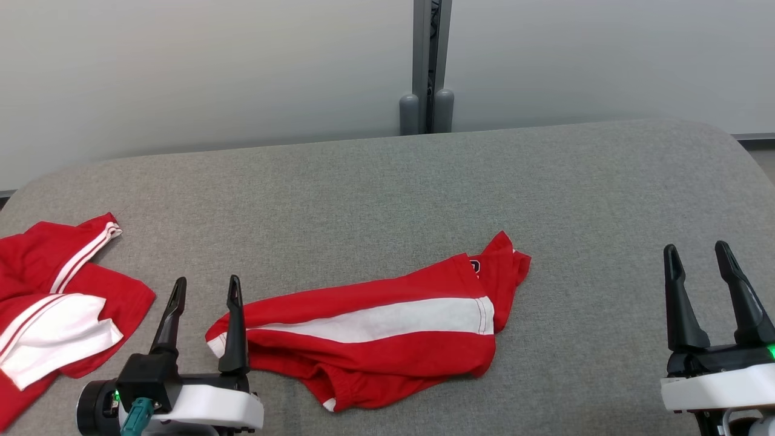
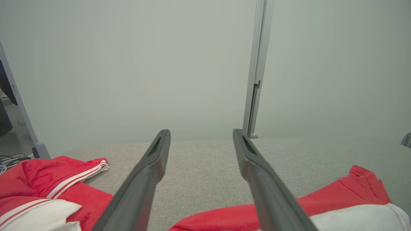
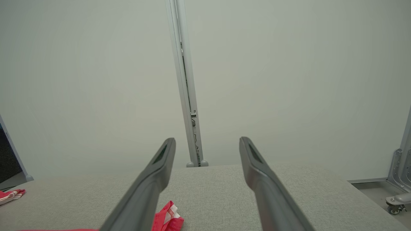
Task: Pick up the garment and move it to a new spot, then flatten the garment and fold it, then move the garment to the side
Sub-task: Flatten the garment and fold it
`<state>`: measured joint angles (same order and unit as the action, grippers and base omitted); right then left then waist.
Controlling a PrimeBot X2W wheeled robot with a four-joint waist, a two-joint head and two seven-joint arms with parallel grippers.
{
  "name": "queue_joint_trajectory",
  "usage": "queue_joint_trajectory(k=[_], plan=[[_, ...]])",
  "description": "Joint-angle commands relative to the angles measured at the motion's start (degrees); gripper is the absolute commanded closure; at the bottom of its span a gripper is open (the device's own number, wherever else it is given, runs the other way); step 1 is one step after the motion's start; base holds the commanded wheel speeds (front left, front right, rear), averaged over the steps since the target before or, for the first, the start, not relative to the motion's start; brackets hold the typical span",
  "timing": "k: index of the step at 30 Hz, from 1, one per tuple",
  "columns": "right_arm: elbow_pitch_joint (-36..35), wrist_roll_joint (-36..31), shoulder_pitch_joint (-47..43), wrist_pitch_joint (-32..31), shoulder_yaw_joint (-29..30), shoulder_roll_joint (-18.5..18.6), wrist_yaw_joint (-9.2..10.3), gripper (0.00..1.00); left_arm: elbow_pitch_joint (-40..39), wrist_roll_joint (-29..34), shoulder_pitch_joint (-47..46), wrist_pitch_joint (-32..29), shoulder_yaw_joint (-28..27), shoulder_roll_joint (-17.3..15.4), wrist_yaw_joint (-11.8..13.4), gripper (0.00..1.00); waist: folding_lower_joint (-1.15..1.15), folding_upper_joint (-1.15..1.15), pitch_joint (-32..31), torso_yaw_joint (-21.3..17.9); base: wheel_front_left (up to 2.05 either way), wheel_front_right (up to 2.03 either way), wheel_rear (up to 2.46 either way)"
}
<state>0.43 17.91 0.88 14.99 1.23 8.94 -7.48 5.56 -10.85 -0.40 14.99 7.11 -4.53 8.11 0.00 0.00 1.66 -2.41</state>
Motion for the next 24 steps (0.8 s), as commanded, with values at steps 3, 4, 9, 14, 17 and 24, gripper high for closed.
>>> queue_joint_trajectory(k=[3,4,9,14,17,24], plan=[[0.2,0.1,0.4,0.3,-0.2,0.0,-0.03,0.00,0.4,0.6,0.1,0.3,-1.0,0.5,-1.6,0.00,0.00,0.00,0.0,-0.1,0.00,0.00,0.00],[0.2,0.2,0.6,0.3,-0.4,0.0,-0.03,0.00,0.6,1.0,0.0,0.3,-1.2,0.6,-2.0,0.00,0.00,0.00,-0.1,-0.2,0.00,0.00,0.00],[0.2,0.4,1.0,0.3,-0.8,-0.1,-0.02,0.00,1.2,2.0,-0.5,0.3,-2.2,1.1,-3.1,0.00,0.00,0.00,-0.3,-0.6,0.00,0.00,0.00],[-0.1,0.8,1.0,0.3,-1.0,0.3,-0.03,0.00,0.9,2.8,-0.4,0.3,-3.0,1.4,-3.5,0.00,0.00,0.00,-0.3,-0.8,0.00,0.00,0.00],[0.0,0.8,1.0,0.3,-1.2,0.6,-0.03,0.00,1.1,3.1,-0.5,0.3,-3.4,1.5,-3.8,0.00,0.00,0.00,-0.3,-0.9,0.00,0.00,0.00],[-0.2,0.9,0.6,0.3,-1.6,0.9,-0.03,0.00,1.3,3.4,0.0,0.3,-3.7,1.5,-4.1,0.00,0.00,0.00,-0.4,-0.9,0.00,0.00,0.00]])
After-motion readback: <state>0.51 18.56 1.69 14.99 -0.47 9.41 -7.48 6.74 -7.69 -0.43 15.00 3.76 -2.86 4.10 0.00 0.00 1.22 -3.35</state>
